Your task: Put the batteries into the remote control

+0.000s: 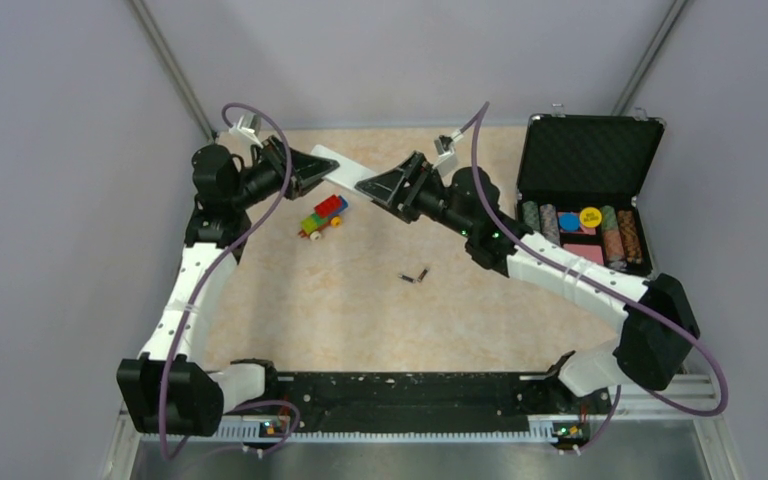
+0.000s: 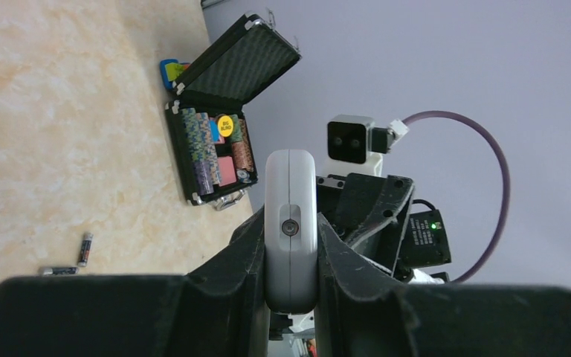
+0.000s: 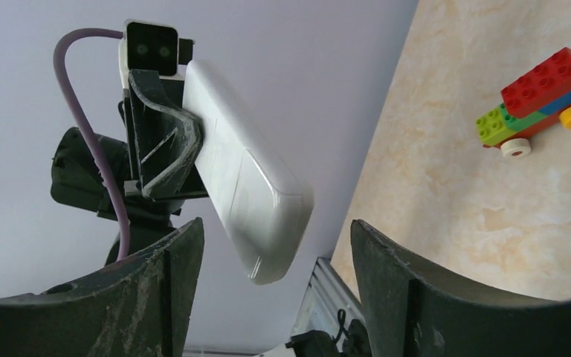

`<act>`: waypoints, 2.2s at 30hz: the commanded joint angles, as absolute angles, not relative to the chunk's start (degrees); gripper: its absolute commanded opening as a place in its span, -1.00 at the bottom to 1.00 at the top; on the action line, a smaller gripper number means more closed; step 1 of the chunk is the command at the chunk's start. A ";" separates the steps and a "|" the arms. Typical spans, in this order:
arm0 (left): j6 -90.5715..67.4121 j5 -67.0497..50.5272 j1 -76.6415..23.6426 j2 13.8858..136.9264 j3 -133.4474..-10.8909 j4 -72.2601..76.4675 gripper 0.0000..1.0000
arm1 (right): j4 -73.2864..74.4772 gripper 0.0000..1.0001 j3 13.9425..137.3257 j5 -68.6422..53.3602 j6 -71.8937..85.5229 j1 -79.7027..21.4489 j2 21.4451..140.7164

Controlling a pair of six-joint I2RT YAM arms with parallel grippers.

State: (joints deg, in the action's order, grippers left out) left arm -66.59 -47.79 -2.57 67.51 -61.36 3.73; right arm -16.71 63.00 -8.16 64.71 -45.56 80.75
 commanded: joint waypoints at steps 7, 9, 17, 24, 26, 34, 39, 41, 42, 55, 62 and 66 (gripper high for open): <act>-71.64 -51.41 -1.60 64.86 -60.32 9.83 -1.00 | -28.73 0.29 61.65 -10.83 74.26 -43.99 82.47; -71.95 -51.96 -1.18 64.75 -60.00 9.82 -1.00 | -28.89 0.29 61.86 -11.03 74.30 -43.76 82.67; -74.13 -52.43 -0.98 64.64 -59.68 11.77 -1.00 | -28.47 -0.15 63.04 -14.61 74.92 -43.04 85.70; -77.04 -52.18 -0.36 65.06 -59.60 14.73 -1.00 | -28.83 -0.61 60.66 -16.03 75.11 -42.94 85.83; -77.48 -52.50 -0.35 65.48 -59.50 15.45 -1.00 | -29.04 -0.62 60.00 -16.40 74.60 -42.87 85.79; -71.81 -54.45 2.33 67.60 -63.04 8.21 -1.00 | -30.60 -0.74 58.92 -20.68 71.00 -42.19 86.21; -68.11 -55.73 2.98 69.22 -64.93 3.74 -1.00 | -31.70 -0.74 58.40 -21.70 70.02 -41.85 86.08; -67.84 -55.57 2.99 69.33 -64.53 3.89 -1.00 | -32.69 -0.68 58.61 -21.39 70.80 -41.83 86.36; -67.73 -55.43 2.99 69.47 -64.26 4.07 -1.00 | -32.99 -0.62 58.93 -21.32 71.38 -41.83 86.73; -64.65 -54.53 2.97 68.27 -60.62 7.67 -1.00 | -25.50 0.00 62.49 -19.86 76.70 -41.84 89.50; -59.28 -53.39 2.98 68.50 -61.60 3.20 -1.00 | -22.90 -0.10 62.46 -19.68 75.91 -41.84 88.85; -55.04 -52.79 2.69 68.51 -62.23 0.40 -1.00 | -19.39 -0.11 63.35 -19.34 74.45 -41.84 88.50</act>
State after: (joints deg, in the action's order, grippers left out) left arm -59.61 -53.67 2.59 69.56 -59.99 -0.01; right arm -24.99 60.51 -18.96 76.75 -42.19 88.79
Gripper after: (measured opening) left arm 0.260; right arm 0.451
